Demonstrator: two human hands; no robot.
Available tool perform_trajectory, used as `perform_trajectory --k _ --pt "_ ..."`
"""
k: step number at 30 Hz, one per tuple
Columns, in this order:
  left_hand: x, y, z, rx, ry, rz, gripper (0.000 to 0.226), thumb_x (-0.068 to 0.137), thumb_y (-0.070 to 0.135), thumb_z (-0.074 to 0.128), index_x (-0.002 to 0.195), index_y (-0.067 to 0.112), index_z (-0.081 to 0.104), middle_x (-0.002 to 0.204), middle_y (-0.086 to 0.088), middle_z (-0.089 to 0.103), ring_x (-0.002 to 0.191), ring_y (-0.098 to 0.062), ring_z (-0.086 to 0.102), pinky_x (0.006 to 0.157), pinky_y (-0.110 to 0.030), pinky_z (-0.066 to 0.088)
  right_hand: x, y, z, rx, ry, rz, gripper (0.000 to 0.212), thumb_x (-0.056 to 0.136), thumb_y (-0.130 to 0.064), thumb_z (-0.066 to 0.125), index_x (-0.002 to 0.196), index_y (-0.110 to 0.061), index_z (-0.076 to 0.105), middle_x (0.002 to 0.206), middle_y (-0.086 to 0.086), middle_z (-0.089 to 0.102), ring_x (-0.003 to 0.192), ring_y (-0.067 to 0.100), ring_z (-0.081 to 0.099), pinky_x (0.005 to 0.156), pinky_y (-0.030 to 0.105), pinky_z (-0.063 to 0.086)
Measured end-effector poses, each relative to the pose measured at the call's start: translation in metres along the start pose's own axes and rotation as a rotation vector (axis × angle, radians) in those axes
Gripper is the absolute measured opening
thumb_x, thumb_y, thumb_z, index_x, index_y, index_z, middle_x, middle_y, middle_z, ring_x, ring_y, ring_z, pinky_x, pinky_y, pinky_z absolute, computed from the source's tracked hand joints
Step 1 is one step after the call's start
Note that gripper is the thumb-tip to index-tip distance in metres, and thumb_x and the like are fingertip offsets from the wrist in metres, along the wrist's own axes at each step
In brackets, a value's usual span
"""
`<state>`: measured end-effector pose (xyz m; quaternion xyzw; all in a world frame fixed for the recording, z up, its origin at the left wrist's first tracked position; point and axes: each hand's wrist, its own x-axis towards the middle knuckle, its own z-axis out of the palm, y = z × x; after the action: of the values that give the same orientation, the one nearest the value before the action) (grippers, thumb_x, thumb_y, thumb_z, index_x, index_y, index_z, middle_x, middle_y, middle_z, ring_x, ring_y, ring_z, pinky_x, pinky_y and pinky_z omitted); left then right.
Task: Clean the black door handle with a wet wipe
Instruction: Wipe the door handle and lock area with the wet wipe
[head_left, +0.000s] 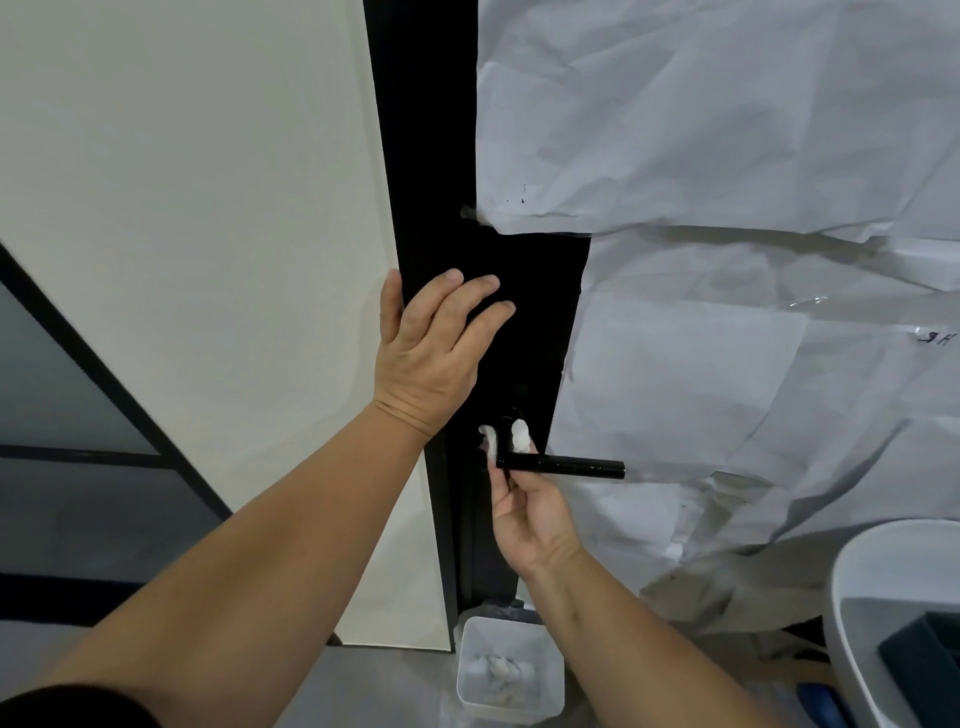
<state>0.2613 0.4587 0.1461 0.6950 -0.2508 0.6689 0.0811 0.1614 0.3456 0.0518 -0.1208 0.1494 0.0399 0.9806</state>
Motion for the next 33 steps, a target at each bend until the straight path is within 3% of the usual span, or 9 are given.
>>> perform_trajectory --k 3,5,8,11,14,18,23,29,33 --pt "0.0 0.0 0.001 0.003 -0.006 -0.002 0.026 0.091 0.006 0.066 0.103 0.029 0.07 0.121 0.01 0.058 0.121 -0.019 0.047 0.118 -0.049 0.018 -0.01 -0.002 -0.017 -0.133 0.009 -0.003 0.026 0.089 0.009 0.045 0.109 0.004 0.062 0.111 0.016 0.066 0.099 0.025 0.067 0.088 0.03 0.054" --pt "-0.001 0.0 0.0 0.003 -0.008 0.003 0.026 0.091 0.006 0.067 0.103 0.029 0.071 0.121 0.01 0.058 0.122 -0.019 0.047 0.118 -0.049 0.018 -0.013 -0.005 -0.026 -0.335 0.075 -0.041 0.021 0.09 0.009 0.046 0.101 0.005 0.063 0.099 0.016 0.065 0.079 0.019 0.066 0.073 0.026 0.057" --pt "0.0 0.0 -0.001 -0.003 -0.01 0.003 0.028 0.09 0.004 0.067 0.102 0.029 0.072 0.122 0.009 0.058 0.122 -0.019 0.047 0.118 -0.049 0.017 -0.006 -0.012 -0.036 -0.612 0.246 -0.272 0.02 0.093 0.007 0.046 0.099 -0.003 0.062 0.087 0.013 0.063 0.064 0.016 0.057 0.058 0.027 0.048" --pt "0.0 0.0 -0.001 -0.001 -0.009 0.008 0.029 0.09 0.004 0.067 0.104 0.028 0.071 0.122 0.009 0.057 0.122 -0.019 0.047 0.118 -0.049 0.017 0.003 -0.015 -0.041 -0.81 0.319 -0.46 0.021 0.093 -0.001 0.052 0.099 -0.014 0.067 0.086 0.004 0.068 0.072 0.016 0.063 0.075 0.029 0.053" --pt "0.0 -0.001 -0.001 -0.012 -0.01 0.002 0.029 0.09 0.004 0.066 0.104 0.029 0.07 0.123 0.009 0.056 0.122 -0.019 0.047 0.118 -0.049 0.017 0.004 -0.012 -0.044 -1.072 0.265 -0.588 0.032 0.091 -0.001 0.056 0.104 -0.028 0.068 0.104 -0.012 0.066 0.095 0.007 0.063 0.094 0.024 0.048" --pt "-0.001 0.0 0.0 -0.021 -0.005 0.006 0.028 0.091 0.005 0.066 0.105 0.029 0.07 0.123 0.009 0.056 0.123 -0.019 0.047 0.118 -0.049 0.018 0.007 -0.01 -0.045 -1.369 0.152 -0.661 0.046 0.088 0.014 0.045 0.117 -0.02 0.059 0.103 -0.041 0.051 0.107 -0.01 0.05 0.102 0.01 0.035" --pt "-0.001 -0.001 0.001 -0.029 0.003 -0.001 0.027 0.091 0.006 0.066 0.104 0.029 0.07 0.122 0.009 0.057 0.122 -0.018 0.047 0.118 -0.049 0.019 0.024 -0.001 -0.053 -1.956 0.083 -0.818 0.051 0.081 0.013 0.049 0.125 -0.012 0.058 0.124 0.005 0.054 0.117 0.02 0.05 0.105 0.016 0.03" --pt "-0.001 -0.001 0.002 -0.044 0.012 -0.004 0.023 0.094 0.008 0.064 0.103 0.029 0.07 0.12 0.009 0.059 0.121 -0.019 0.048 0.117 -0.048 0.02 0.032 0.016 -0.048 -2.283 -0.079 -0.884 0.074 0.066 0.016 0.054 0.134 -0.012 0.05 0.127 0.015 0.055 0.105 0.036 0.055 0.091 0.04 0.052" --pt "-0.002 -0.002 0.002 -0.051 0.028 -0.005 0.025 0.094 0.008 0.065 0.105 0.029 0.068 0.12 0.009 0.059 0.121 -0.019 0.049 0.118 -0.048 0.019 0.029 0.008 -0.051 -2.188 -0.003 -0.96 0.071 0.067 0.018 0.055 0.132 -0.011 0.052 0.126 0.013 0.055 0.112 0.031 0.053 0.1 0.036 0.046"
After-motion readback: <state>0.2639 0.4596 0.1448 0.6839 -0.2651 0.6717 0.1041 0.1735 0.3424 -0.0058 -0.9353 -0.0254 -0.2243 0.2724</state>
